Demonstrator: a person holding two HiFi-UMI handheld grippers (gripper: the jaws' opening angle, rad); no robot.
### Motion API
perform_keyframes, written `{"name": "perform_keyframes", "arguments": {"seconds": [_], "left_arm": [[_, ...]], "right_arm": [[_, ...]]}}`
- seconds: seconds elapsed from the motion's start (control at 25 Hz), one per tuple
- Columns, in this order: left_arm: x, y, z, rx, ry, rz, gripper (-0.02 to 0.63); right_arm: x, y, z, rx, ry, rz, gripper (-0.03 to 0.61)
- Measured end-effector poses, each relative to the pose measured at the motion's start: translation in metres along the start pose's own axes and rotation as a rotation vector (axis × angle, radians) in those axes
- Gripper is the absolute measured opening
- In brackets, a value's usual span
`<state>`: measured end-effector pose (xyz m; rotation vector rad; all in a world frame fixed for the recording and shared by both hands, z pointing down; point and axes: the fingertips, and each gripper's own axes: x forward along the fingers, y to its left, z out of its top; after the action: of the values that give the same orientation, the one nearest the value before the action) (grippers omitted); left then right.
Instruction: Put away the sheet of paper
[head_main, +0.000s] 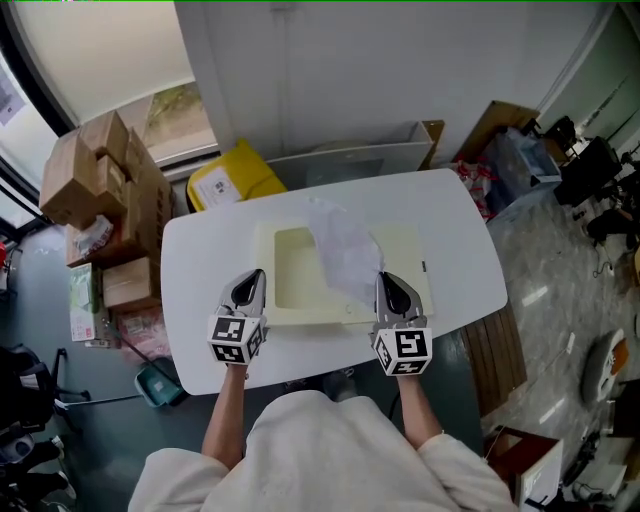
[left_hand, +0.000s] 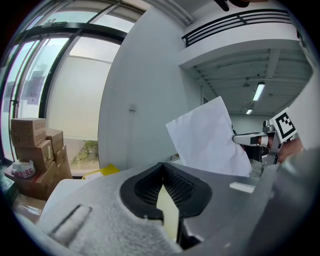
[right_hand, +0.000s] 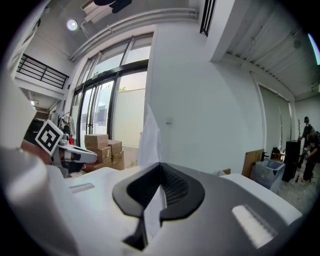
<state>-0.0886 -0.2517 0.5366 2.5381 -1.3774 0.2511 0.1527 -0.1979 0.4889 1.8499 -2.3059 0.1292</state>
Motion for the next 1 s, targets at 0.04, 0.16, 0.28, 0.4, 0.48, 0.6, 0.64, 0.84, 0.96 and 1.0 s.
{"name": "perform_keyframes", "arguments": {"seconds": [0.04,0.16,0.28,0.4,0.48,0.6,0.64,0.84,0.96,1.0], "left_arm": [[0.000,-0.003,-0.002,-0.002,0.006,0.004,0.005],[0.001,-0.006,-0.007,-0.003,0.020,0.019,0.005],[0.001,-0.006,-0.011,0.003,0.025,0.036,0.005],[0.000,-0.006,-0.016,0.004,0.032,0.046,0.005],[-0.001,-0.004,-0.018,-0.004,0.039,0.052,0.005],[-0.001,-0.004,-0.023,-0.012,0.048,0.058,0.005],[-0.001,-0.004,-0.024,-0.012,0.050,0.059,0.005],[0.000,-0.008,-0.030,-0.017,0.058,0.059,0.005],[0.001,-0.009,-0.033,-0.018,0.062,0.059,0.005],[0.002,-0.010,-0.034,-0.018,0.063,0.058,0.005]], "right_arm": [[0.000,-0.002,-0.003,0.003,0.006,0.007,0.005],[-0.001,-0.004,-0.015,0.016,0.030,0.024,0.005],[-0.002,-0.004,-0.025,0.024,0.054,0.042,0.005],[-0.003,-0.003,-0.033,0.029,0.070,0.054,0.005],[-0.002,-0.002,-0.036,0.030,0.074,0.064,0.005],[-0.003,0.001,-0.036,0.033,0.076,0.080,0.005],[-0.004,0.002,-0.036,0.035,0.076,0.085,0.005],[-0.009,0.006,-0.038,0.056,0.080,0.107,0.005],[-0.009,0.006,-0.048,0.072,0.096,0.113,0.005],[-0.008,0.005,-0.054,0.077,0.107,0.112,0.005]]}}
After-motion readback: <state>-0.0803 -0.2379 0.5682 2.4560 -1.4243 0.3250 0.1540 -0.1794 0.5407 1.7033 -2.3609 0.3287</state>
